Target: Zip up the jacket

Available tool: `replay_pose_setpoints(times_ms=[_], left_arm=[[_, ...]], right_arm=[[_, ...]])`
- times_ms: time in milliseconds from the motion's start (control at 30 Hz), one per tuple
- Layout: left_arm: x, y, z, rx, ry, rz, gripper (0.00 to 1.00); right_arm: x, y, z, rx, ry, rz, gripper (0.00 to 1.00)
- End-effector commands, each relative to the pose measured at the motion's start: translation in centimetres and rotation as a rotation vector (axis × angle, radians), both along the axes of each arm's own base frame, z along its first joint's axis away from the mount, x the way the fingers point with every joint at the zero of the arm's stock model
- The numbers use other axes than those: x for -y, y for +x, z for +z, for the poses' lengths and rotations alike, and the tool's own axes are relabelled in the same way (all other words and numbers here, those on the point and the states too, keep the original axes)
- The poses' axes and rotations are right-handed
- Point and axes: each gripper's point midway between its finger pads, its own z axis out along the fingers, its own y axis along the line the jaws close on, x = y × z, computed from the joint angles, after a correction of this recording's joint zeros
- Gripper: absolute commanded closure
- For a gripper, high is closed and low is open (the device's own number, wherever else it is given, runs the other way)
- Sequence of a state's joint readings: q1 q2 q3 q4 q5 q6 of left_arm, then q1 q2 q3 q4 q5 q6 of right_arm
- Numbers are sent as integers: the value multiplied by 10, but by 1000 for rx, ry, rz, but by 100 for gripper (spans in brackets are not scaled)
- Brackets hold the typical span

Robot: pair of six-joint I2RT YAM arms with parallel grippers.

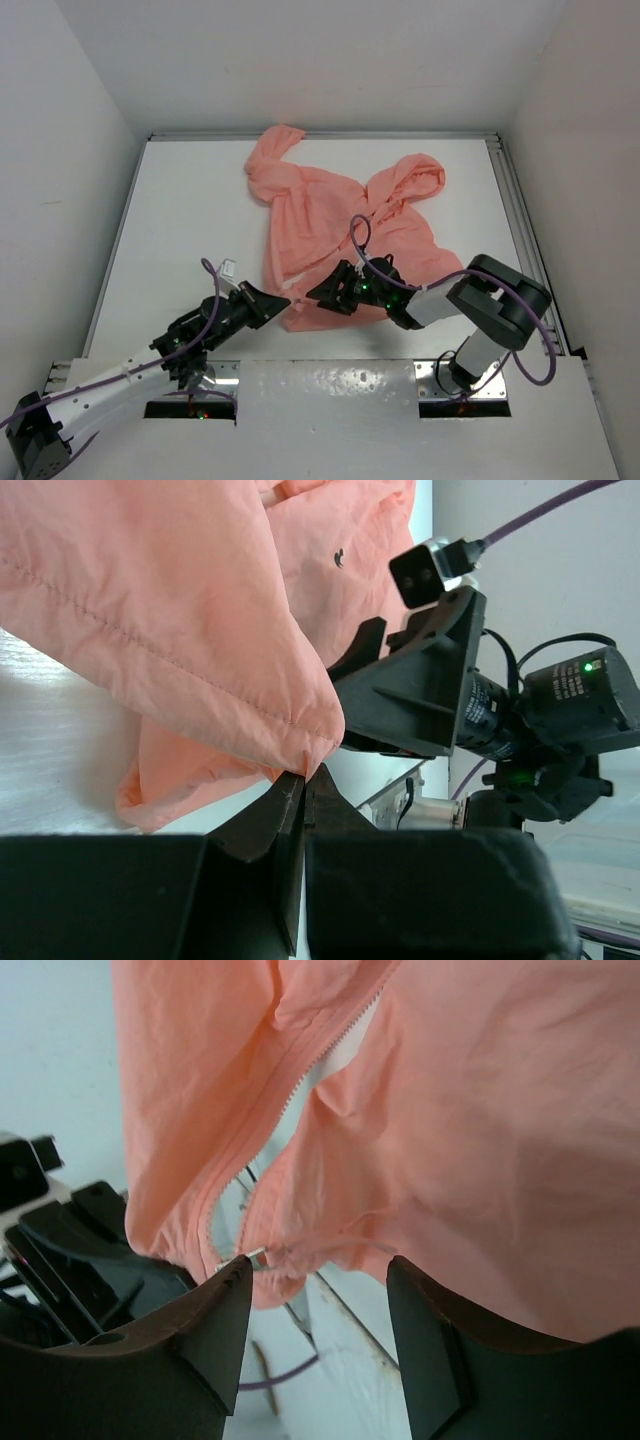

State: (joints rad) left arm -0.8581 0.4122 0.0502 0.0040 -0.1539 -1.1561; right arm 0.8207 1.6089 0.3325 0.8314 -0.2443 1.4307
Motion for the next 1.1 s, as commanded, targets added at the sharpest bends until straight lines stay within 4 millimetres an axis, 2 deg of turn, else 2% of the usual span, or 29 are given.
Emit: replay_pose_setpoints(times_ms=[0, 167, 433, 500, 533, 567, 700, 733, 800, 900, 933, 1067], left_arm=[[-12, -17, -62, -68, 71, -23, 100], [-11, -20, -66, -73, 62, -38, 100], [-9, -20, -61, -54, 66, -53, 100], [-11, -21, -66, -62, 75, -53, 100], [-11, -21, -68, -65, 73, -50, 100], [-11, -22, -68, -67, 65, -51, 100], [-12, -22, -67, -63, 73, -49, 100], [-13, -21, -67, -63, 69, -41, 100], [-12, -20, -65, -58, 60, -39, 100], [-13, -19, -64, -50, 76, -41, 100], [-13, -19, -65, -53, 79, -39, 100], [-13, -20, -66, -59, 84, -43, 100]], right_arm=[[-21, 20, 36, 21, 157, -71, 44], [-33, 20, 26, -39, 172, -81, 37], [-46, 19, 25, -97, 234, -83, 38], [-48, 20, 27, -82, 228, -82, 46], [-46, 20, 26, -76, 221, -85, 53], [-46, 20, 28, -67, 221, -89, 68], [-39, 24, 38, 23, 188, -97, 88], [-35, 25, 32, 24, 150, -108, 89], [-30, 25, 38, 81, 122, -111, 93], [-16, 27, 20, 120, -16, -123, 100], [-15, 29, 27, 145, -17, -131, 100], [-7, 35, 29, 204, -77, -159, 100]])
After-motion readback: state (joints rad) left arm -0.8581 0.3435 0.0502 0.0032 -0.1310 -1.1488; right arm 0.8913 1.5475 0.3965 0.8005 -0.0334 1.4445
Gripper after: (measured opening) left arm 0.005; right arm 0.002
